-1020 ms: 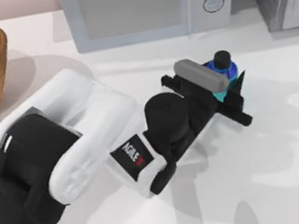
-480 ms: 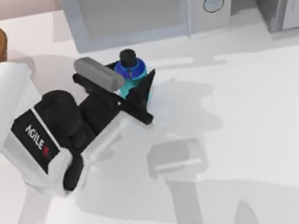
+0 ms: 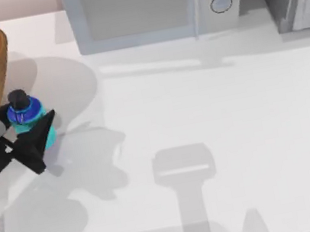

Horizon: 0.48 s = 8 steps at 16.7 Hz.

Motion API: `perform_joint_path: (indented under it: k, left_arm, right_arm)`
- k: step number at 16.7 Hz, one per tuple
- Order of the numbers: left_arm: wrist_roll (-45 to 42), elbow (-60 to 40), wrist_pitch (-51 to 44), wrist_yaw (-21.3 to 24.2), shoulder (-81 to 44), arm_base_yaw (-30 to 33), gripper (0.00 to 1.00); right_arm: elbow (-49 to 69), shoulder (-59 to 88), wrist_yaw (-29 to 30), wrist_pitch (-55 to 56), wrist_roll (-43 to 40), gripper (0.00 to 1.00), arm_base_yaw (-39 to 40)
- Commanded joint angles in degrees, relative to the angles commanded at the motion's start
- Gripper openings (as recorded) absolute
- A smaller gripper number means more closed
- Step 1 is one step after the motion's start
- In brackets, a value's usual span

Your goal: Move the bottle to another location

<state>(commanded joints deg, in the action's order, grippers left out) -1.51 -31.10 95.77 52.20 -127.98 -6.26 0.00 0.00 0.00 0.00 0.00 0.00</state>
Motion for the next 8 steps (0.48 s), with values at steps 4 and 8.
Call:
perform_joint_path:
  k: [4,8]
  left_arm:
    - [-0.1,2.8,1.0,3.0,1.7,-3.2,0.00]
    - [-0.2,2.5,0.8,2.7,1.2,-2.8,0.00]
  right_arm:
    - [0.0,0.0,0.0,0.0,0.0,1.00,0.0]
    - [0.0,0.0,0.0,0.0,0.0,1.00,0.0]
